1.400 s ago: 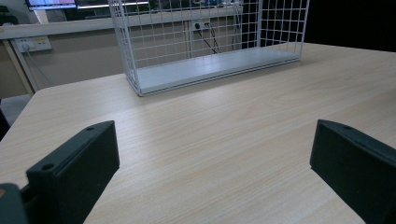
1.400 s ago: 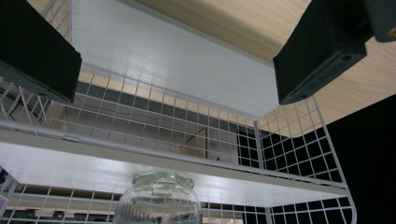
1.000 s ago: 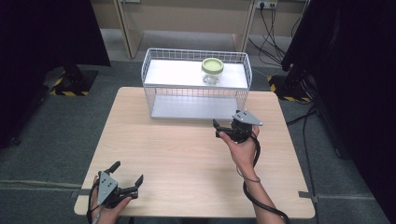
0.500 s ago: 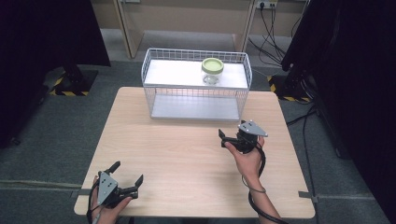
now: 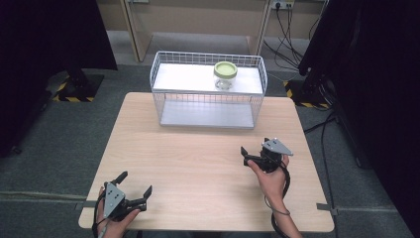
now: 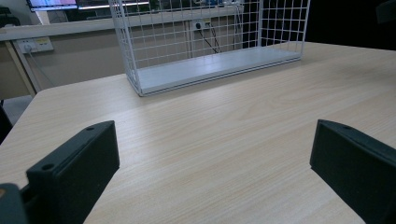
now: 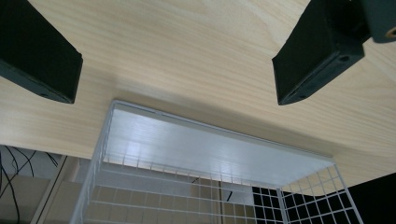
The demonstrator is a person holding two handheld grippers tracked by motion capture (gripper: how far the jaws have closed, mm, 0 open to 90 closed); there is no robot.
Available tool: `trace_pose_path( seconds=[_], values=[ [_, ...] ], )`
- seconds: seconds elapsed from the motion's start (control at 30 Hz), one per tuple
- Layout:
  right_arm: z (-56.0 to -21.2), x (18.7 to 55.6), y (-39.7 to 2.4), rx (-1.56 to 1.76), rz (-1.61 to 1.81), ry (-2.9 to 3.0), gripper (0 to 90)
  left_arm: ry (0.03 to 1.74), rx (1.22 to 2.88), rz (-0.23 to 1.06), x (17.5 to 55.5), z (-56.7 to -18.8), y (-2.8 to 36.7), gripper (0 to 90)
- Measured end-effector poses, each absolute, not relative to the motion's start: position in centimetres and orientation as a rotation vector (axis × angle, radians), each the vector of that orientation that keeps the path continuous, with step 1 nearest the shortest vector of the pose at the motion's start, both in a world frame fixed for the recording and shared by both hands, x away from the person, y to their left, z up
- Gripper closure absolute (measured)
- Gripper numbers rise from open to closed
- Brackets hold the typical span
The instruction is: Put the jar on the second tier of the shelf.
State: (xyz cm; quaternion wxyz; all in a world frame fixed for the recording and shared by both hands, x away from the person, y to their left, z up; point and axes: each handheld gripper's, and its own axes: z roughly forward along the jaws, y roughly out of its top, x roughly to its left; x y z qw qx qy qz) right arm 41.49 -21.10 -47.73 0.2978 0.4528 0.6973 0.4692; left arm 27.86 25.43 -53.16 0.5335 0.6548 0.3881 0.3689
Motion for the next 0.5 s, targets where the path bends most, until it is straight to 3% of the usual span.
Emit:
trace_pose_path(
  seconds=[0.5],
  values=[
    [-50.0,40.0,-23.9,1.290,1.207,1.834,1.7,0.925,1.562,0.882,27.8,-53.2,25.4,1.0]
  ],
)
